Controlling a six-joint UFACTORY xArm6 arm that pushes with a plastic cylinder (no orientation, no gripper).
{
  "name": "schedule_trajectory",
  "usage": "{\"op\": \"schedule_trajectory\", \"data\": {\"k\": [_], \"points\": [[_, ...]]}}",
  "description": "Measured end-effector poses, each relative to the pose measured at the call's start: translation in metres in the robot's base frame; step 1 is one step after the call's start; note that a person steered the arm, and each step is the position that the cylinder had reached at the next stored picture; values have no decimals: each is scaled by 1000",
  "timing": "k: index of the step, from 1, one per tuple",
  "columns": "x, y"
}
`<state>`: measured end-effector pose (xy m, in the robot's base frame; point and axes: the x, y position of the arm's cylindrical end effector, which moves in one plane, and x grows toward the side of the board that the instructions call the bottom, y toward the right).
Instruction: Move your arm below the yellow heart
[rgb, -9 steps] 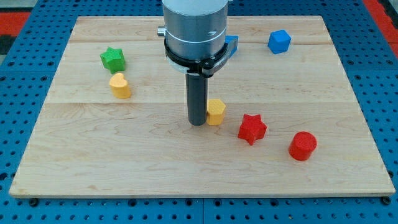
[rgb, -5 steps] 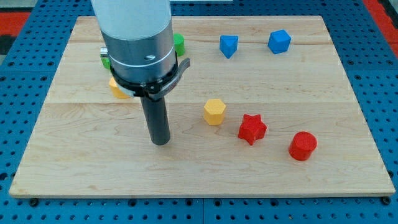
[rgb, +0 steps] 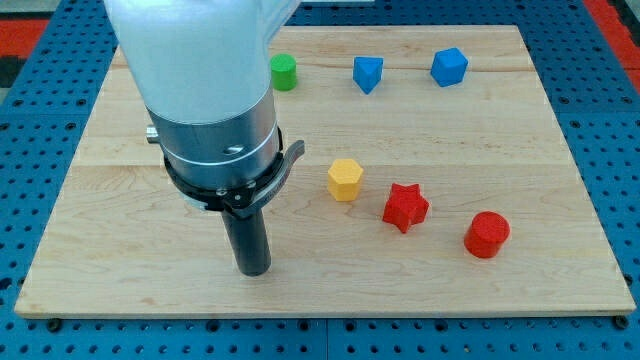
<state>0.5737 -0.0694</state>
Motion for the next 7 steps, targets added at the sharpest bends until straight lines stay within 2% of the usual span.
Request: {"op": "schedule_trajectory", "data": {"k": [2, 4, 5, 7], "points": [[-6, -3], [-21, -34], [-29, -53], [-73, -116]]}}
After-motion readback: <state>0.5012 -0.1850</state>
